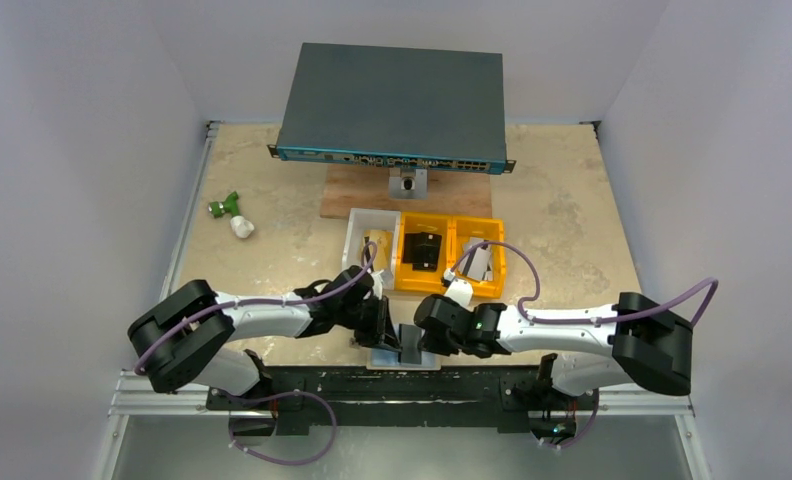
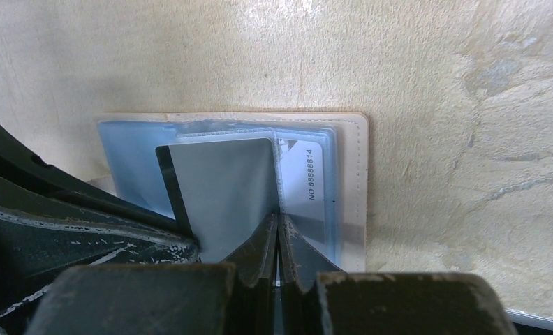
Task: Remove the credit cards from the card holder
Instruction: Remove the credit card from the card holder.
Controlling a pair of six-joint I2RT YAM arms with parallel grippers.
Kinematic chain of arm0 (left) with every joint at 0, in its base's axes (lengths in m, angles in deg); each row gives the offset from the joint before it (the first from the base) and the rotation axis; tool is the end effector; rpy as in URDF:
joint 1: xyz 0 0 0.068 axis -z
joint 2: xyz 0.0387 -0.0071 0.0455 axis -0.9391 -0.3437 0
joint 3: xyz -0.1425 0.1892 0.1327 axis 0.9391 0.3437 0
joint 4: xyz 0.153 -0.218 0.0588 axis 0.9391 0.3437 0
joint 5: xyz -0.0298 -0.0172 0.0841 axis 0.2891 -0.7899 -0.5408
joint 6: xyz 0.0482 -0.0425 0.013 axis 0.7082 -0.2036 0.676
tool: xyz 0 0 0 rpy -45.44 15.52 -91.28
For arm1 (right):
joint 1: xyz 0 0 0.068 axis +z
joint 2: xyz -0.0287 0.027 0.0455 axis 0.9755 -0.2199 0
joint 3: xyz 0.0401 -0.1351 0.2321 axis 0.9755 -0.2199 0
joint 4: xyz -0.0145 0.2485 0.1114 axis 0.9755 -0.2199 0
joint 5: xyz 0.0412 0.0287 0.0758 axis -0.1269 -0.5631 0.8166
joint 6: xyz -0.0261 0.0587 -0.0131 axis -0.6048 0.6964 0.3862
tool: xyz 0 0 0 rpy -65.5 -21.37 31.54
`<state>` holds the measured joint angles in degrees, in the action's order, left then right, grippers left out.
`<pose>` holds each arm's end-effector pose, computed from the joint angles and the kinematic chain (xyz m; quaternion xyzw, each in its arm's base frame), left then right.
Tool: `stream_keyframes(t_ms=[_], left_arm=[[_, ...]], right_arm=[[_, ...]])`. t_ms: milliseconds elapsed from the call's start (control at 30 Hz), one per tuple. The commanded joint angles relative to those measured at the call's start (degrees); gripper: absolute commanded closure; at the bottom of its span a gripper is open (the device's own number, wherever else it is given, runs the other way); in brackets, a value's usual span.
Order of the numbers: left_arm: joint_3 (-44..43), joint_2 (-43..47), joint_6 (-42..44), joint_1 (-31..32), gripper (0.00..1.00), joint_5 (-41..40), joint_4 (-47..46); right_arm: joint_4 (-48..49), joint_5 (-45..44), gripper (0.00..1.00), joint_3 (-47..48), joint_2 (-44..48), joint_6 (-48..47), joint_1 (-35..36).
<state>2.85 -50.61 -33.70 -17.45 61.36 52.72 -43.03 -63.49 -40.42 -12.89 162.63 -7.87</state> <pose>0.1403 -0.2182 0.1102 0.0181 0.9174 -0.3968 0.0244 0.0986 0.2237 0.1336 0.0975 0.9551 0.1993 0.1962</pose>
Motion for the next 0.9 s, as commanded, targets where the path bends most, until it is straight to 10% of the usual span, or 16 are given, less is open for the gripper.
stream_keyframes(t_ms=[0,867], left_arm=[[0.1,1.6,-1.8,-0.6,0.98,2.6,-3.3],[1.0,4.2,2.4,-3.2,1.0,-1.1,7.9]], right_arm=[[-0.8,-0.1,1.0,-1.7,-0.7,0.6,0.3],[-2.4,-1.2,1.0,-3.1,1.5,1.4,-0.1]])
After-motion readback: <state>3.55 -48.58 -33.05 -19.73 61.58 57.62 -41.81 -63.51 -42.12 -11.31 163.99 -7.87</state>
